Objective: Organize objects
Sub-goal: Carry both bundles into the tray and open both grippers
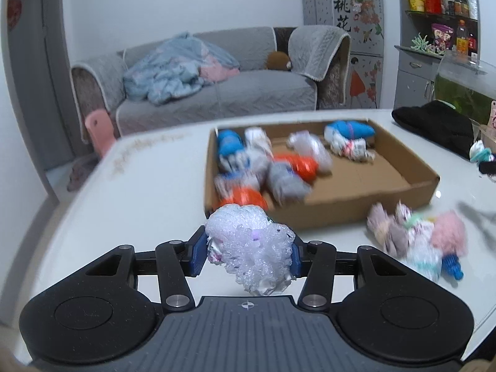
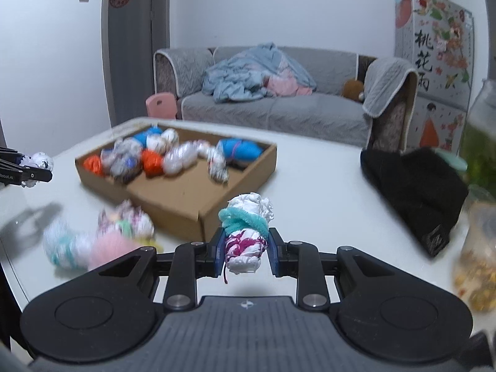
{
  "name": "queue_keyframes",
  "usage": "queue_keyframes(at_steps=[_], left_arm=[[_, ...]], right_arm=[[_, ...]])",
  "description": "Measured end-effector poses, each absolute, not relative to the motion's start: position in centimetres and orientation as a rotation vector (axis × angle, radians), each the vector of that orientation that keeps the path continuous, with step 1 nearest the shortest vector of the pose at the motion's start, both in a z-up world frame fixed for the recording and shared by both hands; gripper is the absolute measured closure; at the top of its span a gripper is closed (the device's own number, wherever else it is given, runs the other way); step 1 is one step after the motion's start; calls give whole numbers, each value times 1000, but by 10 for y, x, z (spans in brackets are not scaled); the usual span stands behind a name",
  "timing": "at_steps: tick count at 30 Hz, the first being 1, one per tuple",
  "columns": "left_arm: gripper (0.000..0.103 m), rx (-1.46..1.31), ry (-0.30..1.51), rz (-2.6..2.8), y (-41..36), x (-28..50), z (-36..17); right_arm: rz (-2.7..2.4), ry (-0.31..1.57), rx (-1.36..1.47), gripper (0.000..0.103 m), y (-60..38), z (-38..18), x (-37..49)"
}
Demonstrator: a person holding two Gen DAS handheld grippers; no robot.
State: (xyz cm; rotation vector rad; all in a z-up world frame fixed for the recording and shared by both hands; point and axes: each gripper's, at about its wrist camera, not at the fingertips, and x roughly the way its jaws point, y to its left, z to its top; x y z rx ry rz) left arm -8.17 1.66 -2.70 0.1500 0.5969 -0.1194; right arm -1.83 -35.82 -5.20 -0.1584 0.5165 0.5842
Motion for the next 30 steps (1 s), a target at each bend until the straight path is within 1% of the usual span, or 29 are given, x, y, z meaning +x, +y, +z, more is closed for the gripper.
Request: queue_keyframes(at_steps=[8, 14, 18, 22, 30], left_arm=[[47, 225, 508, -185, -3, -52, 32], [46, 270, 503, -278, -44, -17, 52], [46, 281, 539, -357, -78, 12, 45], [46, 289, 583, -405, -106, 39, 26], [46, 243, 707, -459, -123, 87, -21]], right_arm=[[632, 443, -220, 77, -334, -14, 4], [709, 437, -228, 77, -307, 0, 24], [751, 462, -255, 77, -281, 0, 41], [769, 485, -291, 77, -265, -5, 52], [759, 588, -335, 77, -255, -37, 86]])
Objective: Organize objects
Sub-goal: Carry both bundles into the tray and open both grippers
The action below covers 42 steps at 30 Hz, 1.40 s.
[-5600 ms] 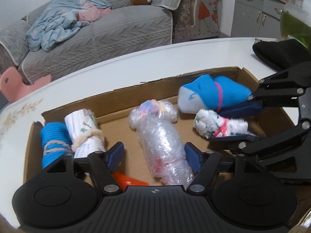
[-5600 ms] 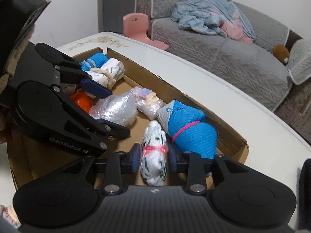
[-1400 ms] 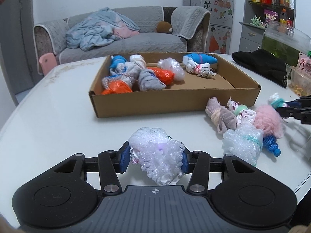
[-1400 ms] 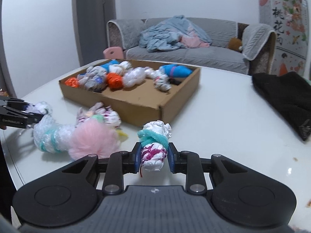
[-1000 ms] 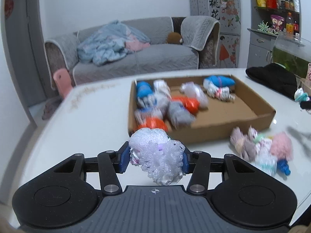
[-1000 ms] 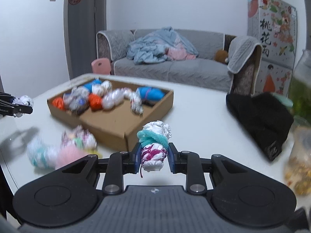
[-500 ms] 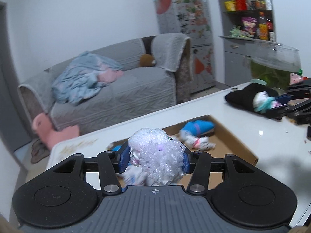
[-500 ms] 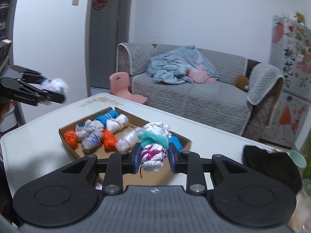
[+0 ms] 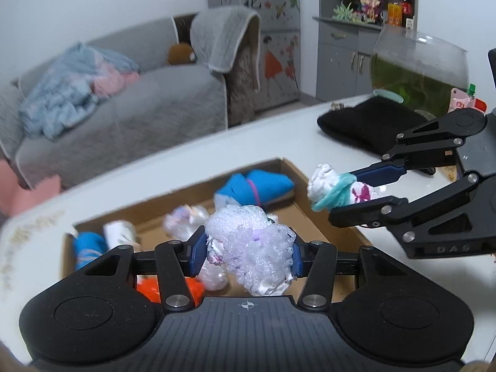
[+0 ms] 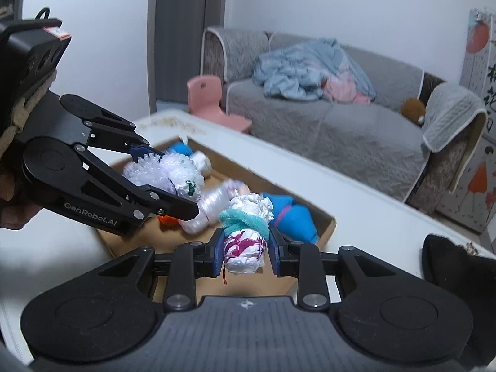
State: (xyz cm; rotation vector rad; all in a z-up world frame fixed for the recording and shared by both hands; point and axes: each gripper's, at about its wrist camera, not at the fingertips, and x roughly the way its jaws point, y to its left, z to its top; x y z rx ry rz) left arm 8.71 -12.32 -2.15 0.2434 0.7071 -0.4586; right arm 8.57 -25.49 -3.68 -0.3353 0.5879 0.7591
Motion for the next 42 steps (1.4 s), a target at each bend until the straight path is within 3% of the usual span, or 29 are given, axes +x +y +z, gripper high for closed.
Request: queue_keyframes(at_steps=[12, 29, 33, 37, 42], left_arm=[[46, 257, 820, -464, -131, 127, -70], [43, 302, 888, -451, -142, 155, -86], [36, 310, 900, -435, -143, 155, -85], [23, 346, 911, -398, -145, 152, -85], [21, 338, 942, -384, -144, 154, -83]], right_arm=[[743, 695, -396, 76, -244, -64, 121], [738, 756, -494, 75, -234, -75, 143], [732, 767, -504, 73, -234, -73, 143], [727, 775, -527, 68, -232, -69, 142], [709, 777, -528, 63, -229, -64, 143]])
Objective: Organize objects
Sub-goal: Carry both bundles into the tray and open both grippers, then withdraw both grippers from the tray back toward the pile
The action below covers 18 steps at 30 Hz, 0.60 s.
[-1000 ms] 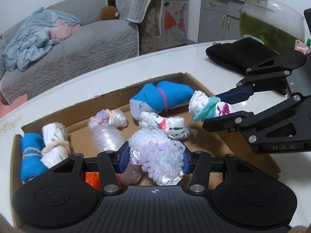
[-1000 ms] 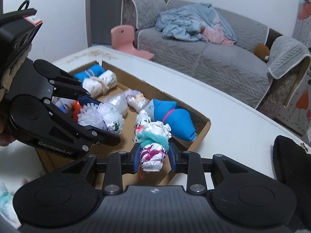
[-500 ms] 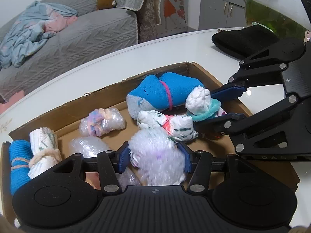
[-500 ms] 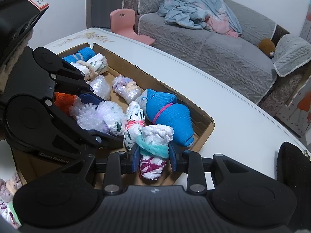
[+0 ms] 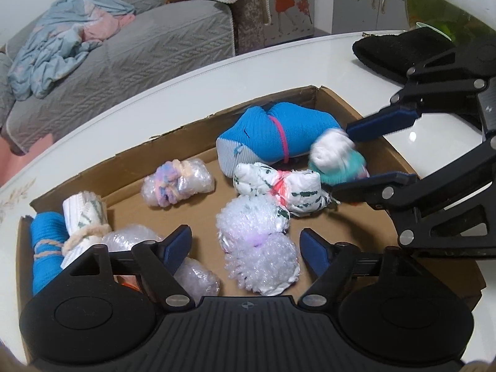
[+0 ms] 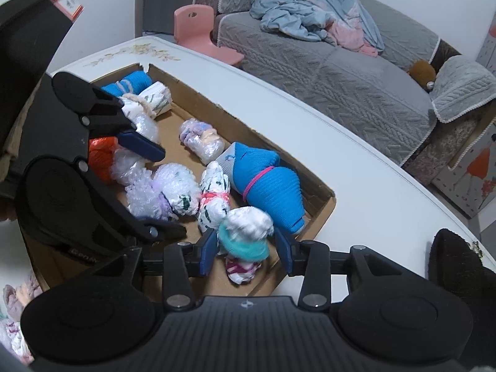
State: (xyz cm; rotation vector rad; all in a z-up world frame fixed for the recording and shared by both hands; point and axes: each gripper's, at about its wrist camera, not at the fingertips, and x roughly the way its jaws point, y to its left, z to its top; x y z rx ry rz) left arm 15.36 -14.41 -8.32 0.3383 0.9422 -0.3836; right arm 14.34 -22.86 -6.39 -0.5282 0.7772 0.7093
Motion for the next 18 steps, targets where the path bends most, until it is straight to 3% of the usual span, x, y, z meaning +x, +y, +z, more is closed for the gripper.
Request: queue_keyframes(at_steps=[6, 9, 18], left_arm=[[18, 327, 967, -381, -143, 153, -81], [16, 332, 972, -385, -143, 150, -80], [12, 334, 991, -394, -146, 141, -77]], right_arm=[[701, 774, -528, 57, -227, -60, 143], [668, 759, -545, 43, -227, -58, 142], [676, 779, -531, 42, -227, -57, 141]])
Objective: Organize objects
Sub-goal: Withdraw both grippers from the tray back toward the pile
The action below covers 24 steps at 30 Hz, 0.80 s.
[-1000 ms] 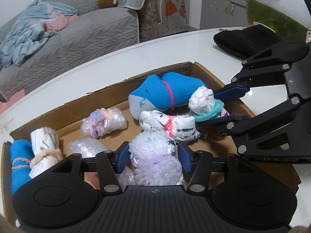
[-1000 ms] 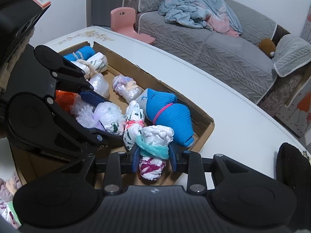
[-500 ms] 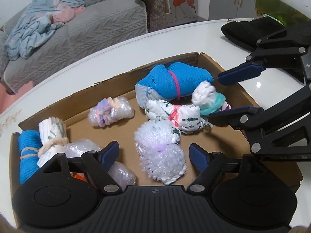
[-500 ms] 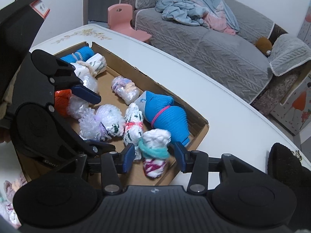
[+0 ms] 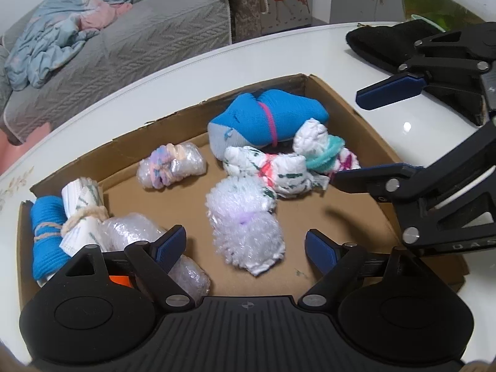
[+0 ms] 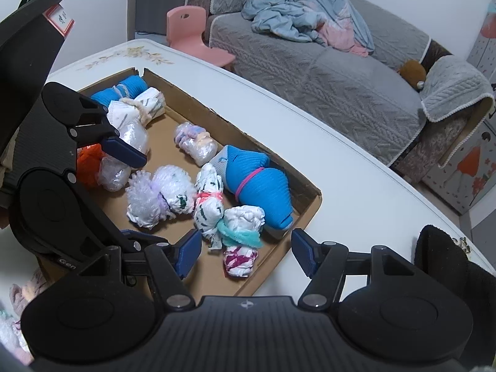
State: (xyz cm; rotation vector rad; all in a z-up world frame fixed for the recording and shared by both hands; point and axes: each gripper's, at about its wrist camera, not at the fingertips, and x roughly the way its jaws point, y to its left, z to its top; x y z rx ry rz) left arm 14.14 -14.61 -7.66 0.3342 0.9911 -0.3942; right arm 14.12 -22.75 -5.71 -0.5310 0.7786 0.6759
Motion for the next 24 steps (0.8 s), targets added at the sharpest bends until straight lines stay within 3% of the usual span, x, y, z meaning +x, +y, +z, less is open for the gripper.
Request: queue_keyframes(at_steps=[10, 16, 24], left_arm=[[3, 353, 966, -391, -145, 125, -62], [1, 334, 928, -372, -133, 100, -46], [1, 249, 859, -334, -105, 50, -32]], right_arm=[[670, 761, -515, 31, -226, -46, 128], [672, 734, -493, 21, -233, -35, 107], [702, 673, -422, 17, -249, -26, 55]])
